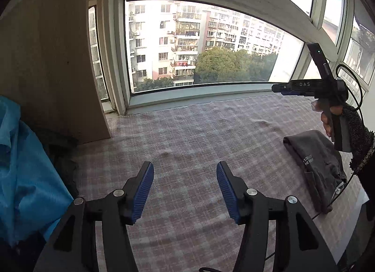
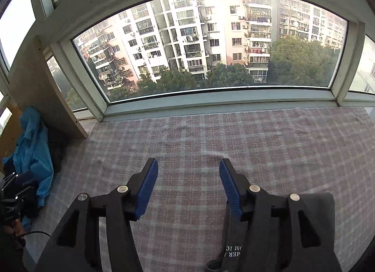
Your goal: Fold clothes
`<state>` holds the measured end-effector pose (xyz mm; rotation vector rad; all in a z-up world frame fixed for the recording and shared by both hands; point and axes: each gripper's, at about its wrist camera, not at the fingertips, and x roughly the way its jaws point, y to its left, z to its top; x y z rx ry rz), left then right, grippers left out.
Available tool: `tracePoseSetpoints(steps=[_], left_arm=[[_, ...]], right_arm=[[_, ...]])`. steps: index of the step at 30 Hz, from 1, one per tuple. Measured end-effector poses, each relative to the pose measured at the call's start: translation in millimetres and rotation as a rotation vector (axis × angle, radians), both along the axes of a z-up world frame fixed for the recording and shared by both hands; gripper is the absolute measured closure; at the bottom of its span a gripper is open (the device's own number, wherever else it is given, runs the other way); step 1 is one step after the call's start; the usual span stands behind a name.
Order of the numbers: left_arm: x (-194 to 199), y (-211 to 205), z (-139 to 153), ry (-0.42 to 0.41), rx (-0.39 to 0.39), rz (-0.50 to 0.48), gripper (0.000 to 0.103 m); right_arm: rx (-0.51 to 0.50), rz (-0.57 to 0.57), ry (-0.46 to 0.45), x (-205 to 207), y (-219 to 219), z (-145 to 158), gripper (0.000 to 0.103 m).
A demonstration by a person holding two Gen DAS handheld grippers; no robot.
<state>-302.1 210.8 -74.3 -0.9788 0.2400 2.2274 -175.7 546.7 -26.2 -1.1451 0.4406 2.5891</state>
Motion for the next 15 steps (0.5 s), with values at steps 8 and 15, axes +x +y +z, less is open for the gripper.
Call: tracePoseSetpoints(steps=[8, 15], left_arm=[[84.7, 0.3, 34.5, -0.008, 0.049, -0.141, 0.031], [162.2, 15.9, 52.2, 0.043, 0.039, -0.307, 0.029]], right_arm=[[-0.023, -0.33, 0.019, 233.0, -35.4, -12.0, 0.049], [-0.048, -0.523, 0.009, 327.7, -88.4, -13.3, 0.048]])
